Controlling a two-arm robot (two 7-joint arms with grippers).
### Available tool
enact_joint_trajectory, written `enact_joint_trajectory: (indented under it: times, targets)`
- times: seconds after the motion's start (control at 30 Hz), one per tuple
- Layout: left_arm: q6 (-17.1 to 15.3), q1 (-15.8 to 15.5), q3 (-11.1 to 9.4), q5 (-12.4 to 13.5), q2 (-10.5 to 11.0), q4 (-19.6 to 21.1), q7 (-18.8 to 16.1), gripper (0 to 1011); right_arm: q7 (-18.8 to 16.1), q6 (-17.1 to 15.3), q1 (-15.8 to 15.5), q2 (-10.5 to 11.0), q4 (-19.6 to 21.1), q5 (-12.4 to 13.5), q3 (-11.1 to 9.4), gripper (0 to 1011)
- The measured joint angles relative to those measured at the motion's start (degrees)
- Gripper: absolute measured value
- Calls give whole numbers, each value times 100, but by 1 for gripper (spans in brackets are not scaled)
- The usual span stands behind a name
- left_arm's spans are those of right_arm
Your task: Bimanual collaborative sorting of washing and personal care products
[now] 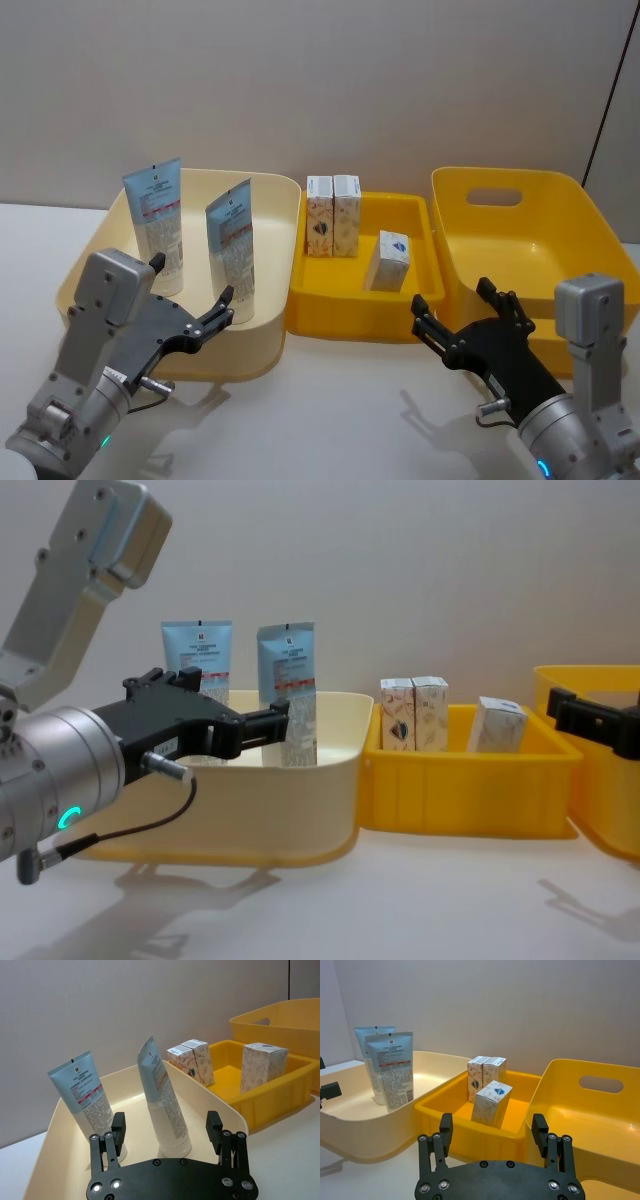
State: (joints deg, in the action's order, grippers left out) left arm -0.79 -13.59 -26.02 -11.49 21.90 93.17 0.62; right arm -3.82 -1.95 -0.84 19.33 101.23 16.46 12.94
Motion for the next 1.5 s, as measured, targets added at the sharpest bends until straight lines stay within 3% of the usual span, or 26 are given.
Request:
enact_joint_trajectory:
  times: [1.5]
  targets:
    - [0,0,0,0,0,1,0,1004,0,0,0,0,0,0,0,1000]
